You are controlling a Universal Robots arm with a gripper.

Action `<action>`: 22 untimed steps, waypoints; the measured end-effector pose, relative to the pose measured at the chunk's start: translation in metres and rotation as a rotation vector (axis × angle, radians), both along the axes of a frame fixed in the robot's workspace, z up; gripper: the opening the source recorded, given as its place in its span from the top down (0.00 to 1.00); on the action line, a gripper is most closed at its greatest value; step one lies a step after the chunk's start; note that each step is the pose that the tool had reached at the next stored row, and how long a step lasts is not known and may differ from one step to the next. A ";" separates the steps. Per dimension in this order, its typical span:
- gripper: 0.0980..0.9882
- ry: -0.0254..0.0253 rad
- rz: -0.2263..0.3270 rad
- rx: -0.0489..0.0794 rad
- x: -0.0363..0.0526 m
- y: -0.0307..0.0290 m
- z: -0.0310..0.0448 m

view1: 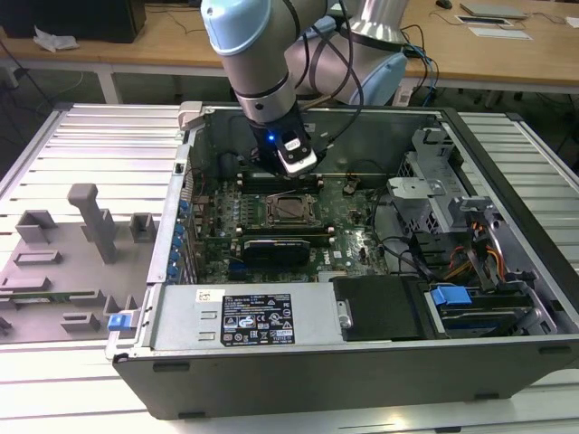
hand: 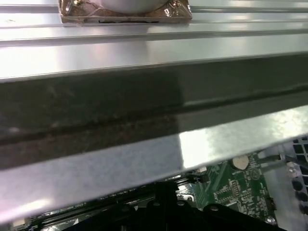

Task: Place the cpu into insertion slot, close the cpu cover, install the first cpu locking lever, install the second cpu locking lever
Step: 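Install the first cpu locking lever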

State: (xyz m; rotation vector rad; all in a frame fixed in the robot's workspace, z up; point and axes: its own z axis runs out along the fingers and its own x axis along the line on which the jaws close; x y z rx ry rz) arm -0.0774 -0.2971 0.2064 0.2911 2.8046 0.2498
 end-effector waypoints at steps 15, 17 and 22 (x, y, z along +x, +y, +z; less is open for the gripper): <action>0.99 -0.0223 -0.040 -0.001 -0.0043 0.0040 -0.0041; 0.99 -0.0236 -0.045 0.000 -0.0054 0.0054 -0.0045; 0.99 -0.0243 -0.079 -0.001 -0.0073 0.0063 -0.0119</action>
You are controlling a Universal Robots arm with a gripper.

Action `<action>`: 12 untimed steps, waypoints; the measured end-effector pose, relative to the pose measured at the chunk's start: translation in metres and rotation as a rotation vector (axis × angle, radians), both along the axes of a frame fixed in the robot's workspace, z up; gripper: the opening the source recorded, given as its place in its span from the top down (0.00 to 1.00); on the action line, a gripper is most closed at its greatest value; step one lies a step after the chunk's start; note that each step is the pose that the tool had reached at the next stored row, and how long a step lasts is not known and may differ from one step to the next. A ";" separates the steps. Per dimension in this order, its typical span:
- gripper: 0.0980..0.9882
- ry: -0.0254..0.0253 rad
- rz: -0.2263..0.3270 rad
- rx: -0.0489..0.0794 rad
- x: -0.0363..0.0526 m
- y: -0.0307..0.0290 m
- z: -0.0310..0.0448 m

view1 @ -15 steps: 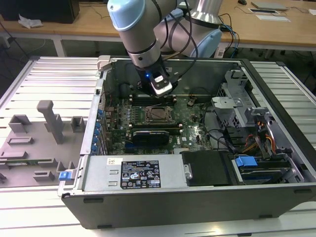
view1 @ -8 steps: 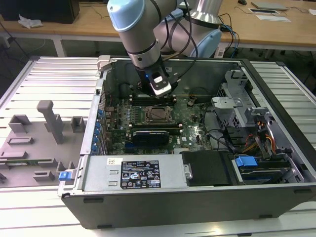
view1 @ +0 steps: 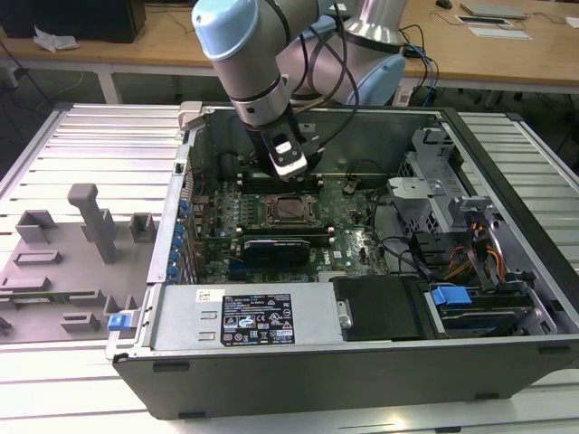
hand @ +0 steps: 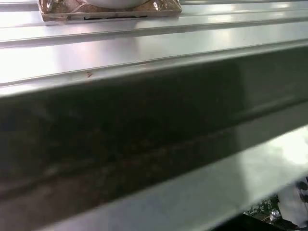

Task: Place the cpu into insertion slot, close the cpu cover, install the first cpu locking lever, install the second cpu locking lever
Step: 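Install the first cpu locking lever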

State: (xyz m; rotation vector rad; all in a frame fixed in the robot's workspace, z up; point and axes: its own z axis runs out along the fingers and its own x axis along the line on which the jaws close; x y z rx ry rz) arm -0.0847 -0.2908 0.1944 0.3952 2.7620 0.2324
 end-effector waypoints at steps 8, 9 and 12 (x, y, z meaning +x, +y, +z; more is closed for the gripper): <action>0.99 -0.0001 -0.011 0.000 0.0000 -0.0012 -0.0028; 0.99 -0.0001 -0.012 0.000 0.0000 -0.0019 -0.0028; 0.99 0.0000 -0.012 0.000 0.0000 -0.0050 -0.0028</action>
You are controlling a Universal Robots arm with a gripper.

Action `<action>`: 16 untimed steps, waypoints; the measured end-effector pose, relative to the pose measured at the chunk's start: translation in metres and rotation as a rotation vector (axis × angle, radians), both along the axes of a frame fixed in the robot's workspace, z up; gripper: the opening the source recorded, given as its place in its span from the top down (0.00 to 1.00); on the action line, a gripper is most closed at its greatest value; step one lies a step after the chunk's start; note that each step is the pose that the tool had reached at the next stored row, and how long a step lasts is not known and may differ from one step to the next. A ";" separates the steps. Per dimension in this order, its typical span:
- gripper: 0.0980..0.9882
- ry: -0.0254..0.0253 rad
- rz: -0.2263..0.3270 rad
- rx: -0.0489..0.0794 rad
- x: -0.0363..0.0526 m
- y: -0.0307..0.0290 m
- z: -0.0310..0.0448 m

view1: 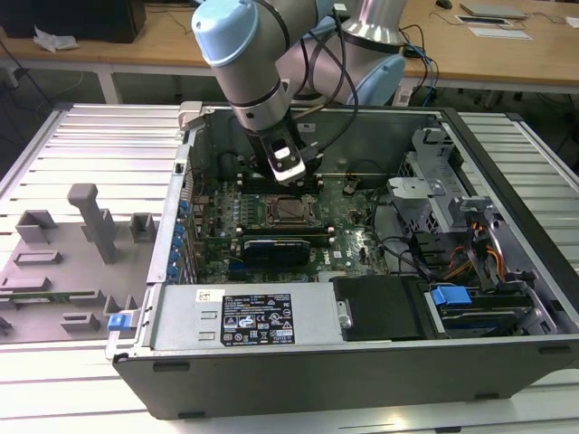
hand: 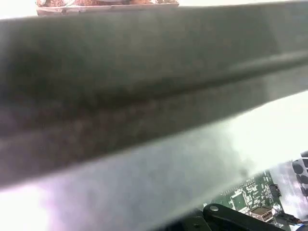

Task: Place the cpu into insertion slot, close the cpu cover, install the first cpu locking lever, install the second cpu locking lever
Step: 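Install the first cpu locking lever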

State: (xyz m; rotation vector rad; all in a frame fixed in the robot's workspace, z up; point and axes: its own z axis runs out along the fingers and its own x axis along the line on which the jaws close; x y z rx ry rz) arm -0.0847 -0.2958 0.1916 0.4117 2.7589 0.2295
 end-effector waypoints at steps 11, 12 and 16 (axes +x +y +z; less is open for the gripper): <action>0.99 0.0000 0.000 0.000 0.0000 -0.0035 -0.0002; 0.99 0.0000 0.000 0.000 0.0000 -0.0035 -0.0002; 0.99 0.0001 0.000 -0.001 -0.0001 -0.0036 0.0023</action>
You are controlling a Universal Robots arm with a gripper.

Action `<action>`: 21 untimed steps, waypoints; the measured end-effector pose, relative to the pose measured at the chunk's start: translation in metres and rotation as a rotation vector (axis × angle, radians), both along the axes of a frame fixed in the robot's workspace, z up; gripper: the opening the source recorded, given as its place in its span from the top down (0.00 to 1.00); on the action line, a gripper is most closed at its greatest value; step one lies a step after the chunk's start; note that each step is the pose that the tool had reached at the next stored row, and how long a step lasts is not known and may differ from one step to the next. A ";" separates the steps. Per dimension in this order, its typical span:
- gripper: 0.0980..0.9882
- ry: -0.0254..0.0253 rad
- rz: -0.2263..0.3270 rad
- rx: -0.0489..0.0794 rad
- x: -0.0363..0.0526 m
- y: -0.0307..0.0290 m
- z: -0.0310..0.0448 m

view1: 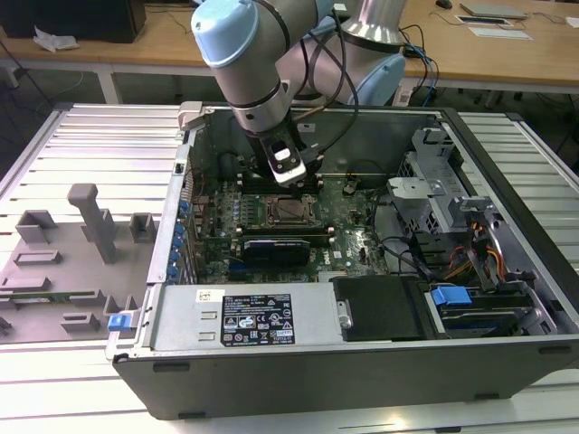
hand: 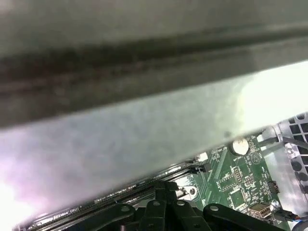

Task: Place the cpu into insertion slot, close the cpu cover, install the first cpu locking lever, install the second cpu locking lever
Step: 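Install the first cpu locking lever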

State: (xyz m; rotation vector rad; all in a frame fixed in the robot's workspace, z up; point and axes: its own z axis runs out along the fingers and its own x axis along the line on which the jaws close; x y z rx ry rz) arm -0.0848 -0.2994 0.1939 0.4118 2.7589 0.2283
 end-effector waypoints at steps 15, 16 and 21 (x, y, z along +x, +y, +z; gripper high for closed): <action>0.99 0.0028 0.000 0.002 0.0002 0.0000 0.0277; 0.99 0.0207 0.000 0.002 0.0006 0.0000 0.0276; 0.99 0.1306 0.000 0.002 0.0051 -0.0002 0.0273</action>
